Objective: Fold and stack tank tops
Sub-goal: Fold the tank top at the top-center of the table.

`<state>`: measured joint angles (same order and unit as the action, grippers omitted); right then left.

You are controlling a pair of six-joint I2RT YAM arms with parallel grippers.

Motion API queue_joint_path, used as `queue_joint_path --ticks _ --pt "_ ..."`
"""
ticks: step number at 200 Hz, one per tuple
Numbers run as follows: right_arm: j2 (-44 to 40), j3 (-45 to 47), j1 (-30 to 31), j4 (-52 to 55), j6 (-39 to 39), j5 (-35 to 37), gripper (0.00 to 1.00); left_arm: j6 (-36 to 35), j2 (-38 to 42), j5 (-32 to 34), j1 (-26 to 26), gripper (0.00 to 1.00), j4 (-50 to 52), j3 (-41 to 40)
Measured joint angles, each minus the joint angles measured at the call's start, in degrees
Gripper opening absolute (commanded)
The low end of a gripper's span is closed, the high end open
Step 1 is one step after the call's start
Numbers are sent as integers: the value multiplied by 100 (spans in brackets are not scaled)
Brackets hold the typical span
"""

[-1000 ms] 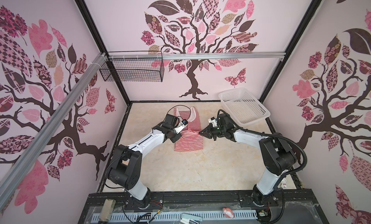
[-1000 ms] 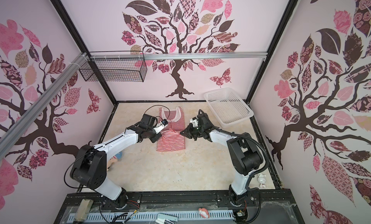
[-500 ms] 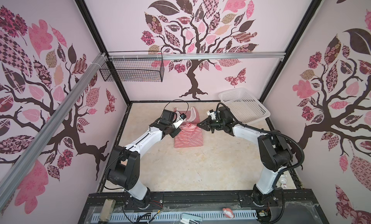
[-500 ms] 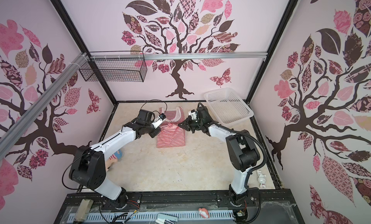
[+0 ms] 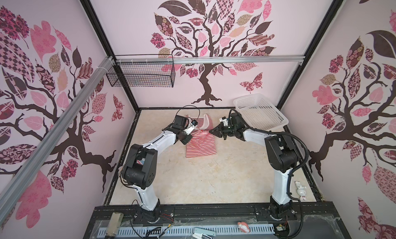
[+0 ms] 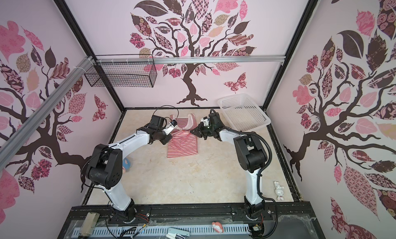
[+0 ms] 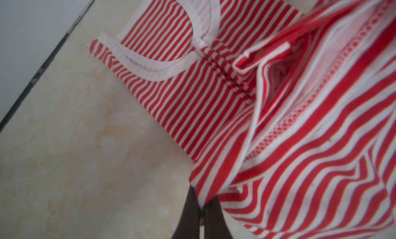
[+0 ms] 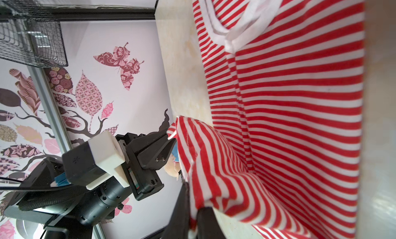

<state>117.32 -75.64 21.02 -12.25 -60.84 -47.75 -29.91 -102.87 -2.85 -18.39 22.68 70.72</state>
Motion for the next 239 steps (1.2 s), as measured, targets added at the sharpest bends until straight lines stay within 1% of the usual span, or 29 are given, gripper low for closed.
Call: queue_joint_path --ticks 77,116,130,143,151,162,179,184,189,198,213,239 --pt "868 -269 -153 -428 -297 -208 12 -4 -522 35 13 7 20 407" --pt "1034 -439 -173 -509 -415 -232 13 -4 -916 142 15 8 170 699" --pt "1091 -551 -177 -535 -461 -251 16 -7 -1001 186 15 12 225 739" --pt "1132 -627 -179 -555 -483 -269 18 -15 -1058 243 15 24 267 750" --pt "1167 -691 -184 -564 -494 -278 22 9 -1078 264 15 30 289 750" --pt "1200 -737 -199 -573 -551 -284 37 2 -1086 337 15 36 313 750" --pt "1209 -752 -223 -564 -514 -299 55 118 -1084 459 26 45 295 750" --pt "1209 -754 -232 -553 -546 -291 63 131 -1082 485 35 47 271 750" --pt "1209 -756 -236 -555 -553 -289 67 144 -1073 520 44 49 256 750" --pt "1207 -761 -243 -553 -492 -286 72 223 -1049 575 61 52 245 750" --pt "1193 -758 -247 -483 -365 -258 76 319 -916 632 105 53 245 741" --pt "931 -562 -247 -142 -48 -133 80 481 -273 601 155 53 240 546"
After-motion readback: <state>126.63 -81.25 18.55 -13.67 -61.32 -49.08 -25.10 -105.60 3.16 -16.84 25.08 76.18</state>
